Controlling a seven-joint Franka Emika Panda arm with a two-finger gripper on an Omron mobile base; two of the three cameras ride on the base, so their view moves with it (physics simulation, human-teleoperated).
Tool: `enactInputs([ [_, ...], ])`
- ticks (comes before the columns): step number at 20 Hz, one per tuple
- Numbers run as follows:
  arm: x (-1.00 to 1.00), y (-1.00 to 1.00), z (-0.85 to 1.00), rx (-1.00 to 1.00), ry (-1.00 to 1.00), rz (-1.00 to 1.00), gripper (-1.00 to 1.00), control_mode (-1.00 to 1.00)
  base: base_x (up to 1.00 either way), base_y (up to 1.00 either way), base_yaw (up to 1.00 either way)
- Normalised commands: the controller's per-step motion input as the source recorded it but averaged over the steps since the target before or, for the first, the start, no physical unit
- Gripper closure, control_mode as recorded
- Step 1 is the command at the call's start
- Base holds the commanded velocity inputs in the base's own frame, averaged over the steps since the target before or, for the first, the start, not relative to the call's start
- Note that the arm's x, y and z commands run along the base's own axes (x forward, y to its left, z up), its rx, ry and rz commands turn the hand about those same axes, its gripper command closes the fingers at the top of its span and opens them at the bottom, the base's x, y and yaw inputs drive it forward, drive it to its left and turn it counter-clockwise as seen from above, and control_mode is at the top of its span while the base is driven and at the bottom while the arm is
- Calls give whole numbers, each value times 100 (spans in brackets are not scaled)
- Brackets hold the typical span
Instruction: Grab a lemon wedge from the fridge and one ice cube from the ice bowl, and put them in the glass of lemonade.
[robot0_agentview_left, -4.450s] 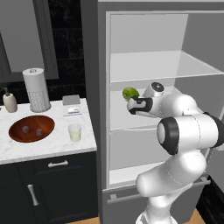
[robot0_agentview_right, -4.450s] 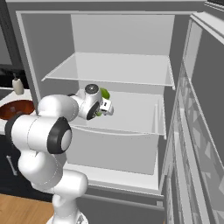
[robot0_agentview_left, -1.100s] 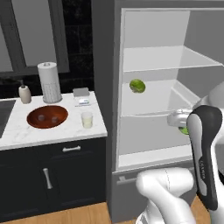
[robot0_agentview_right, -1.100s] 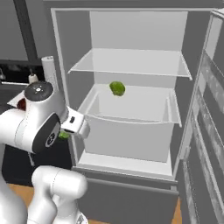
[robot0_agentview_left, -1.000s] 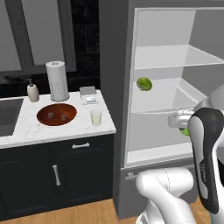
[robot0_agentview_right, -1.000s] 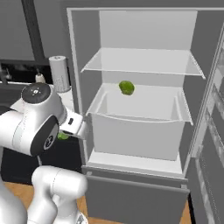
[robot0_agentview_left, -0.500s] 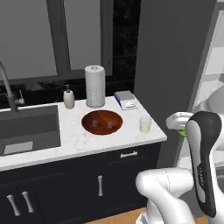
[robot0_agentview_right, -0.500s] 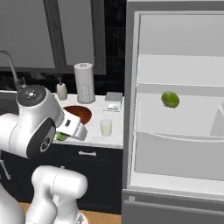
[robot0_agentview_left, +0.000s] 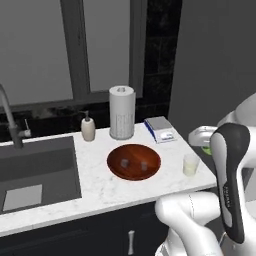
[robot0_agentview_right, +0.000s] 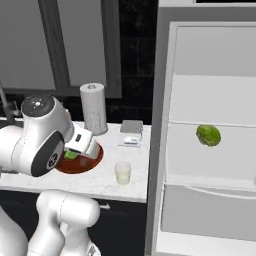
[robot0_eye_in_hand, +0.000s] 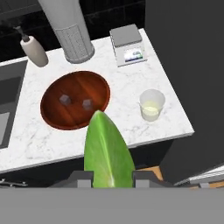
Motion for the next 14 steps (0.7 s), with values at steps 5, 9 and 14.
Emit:
enactInputs([
  [5,0,0,0,0,0,0,100,100,0,47,-34],
  [9,0,0,0,0,0,0,100,100,29,76,-23],
  [14,0,0,0,0,0,0,100,100,73,11,-8],
])
